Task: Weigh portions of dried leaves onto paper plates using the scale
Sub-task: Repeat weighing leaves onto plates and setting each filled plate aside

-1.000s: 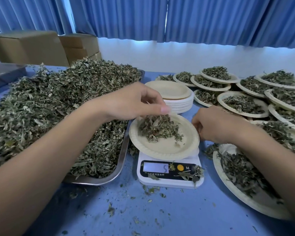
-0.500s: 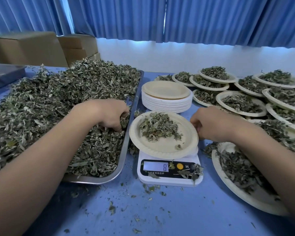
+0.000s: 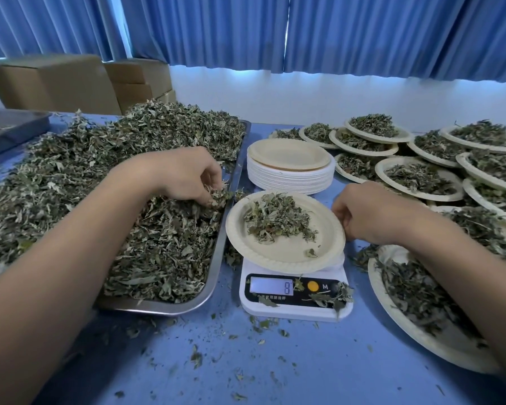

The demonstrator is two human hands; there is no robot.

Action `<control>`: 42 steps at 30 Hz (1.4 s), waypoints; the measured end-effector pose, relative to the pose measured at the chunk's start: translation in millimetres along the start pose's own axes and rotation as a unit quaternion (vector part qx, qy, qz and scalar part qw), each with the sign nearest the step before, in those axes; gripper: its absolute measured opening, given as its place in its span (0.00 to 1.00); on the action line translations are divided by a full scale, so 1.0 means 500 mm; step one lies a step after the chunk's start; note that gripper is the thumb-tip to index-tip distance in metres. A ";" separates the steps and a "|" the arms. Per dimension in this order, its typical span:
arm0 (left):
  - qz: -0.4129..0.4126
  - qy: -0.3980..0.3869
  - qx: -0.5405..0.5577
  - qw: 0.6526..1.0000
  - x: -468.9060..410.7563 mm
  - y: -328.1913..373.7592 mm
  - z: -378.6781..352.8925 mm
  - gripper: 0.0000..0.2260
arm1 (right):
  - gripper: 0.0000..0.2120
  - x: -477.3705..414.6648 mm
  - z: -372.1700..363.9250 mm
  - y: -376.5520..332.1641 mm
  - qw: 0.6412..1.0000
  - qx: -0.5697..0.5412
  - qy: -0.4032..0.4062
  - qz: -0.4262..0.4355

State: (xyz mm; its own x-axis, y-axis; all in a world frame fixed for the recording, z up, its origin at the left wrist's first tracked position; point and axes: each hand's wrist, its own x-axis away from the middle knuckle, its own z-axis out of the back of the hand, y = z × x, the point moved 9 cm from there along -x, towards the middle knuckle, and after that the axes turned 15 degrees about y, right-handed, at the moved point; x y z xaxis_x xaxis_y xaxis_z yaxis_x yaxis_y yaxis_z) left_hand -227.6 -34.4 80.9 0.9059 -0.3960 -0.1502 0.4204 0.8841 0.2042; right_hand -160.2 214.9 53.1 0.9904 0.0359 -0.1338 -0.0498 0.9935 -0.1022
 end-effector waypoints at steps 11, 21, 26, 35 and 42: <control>-0.158 0.058 0.210 0.963 0.042 0.186 0.021 0.15 | 0.09 0.001 0.008 0.003 0.999 -0.021 0.012 -0.025; -0.195 0.146 0.176 0.954 0.046 0.229 0.010 0.06 | 0.09 0.000 0.005 0.007 0.999 -0.028 0.008 -0.032; -0.192 0.169 0.176 0.951 0.047 0.216 0.040 0.05 | 0.08 -0.001 0.006 0.007 0.999 -0.026 0.011 -0.027; -0.161 0.142 0.210 0.954 0.048 0.207 0.044 0.05 | 0.10 -0.001 0.006 0.008 0.999 -0.029 0.011 -0.029; -0.156 0.127 0.249 0.948 0.053 0.208 0.052 0.13 | 0.09 -0.001 0.004 0.010 0.999 -0.034 0.008 -0.030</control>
State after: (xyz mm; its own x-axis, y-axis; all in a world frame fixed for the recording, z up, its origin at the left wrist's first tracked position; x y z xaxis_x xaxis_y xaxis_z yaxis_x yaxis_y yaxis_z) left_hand -158.4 40.6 123.6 0.7186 -0.4904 -0.4931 0.6950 0.4830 0.5326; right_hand -160.9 220.0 54.6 0.9896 -0.0254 -0.1417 -0.0002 0.9841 -0.1777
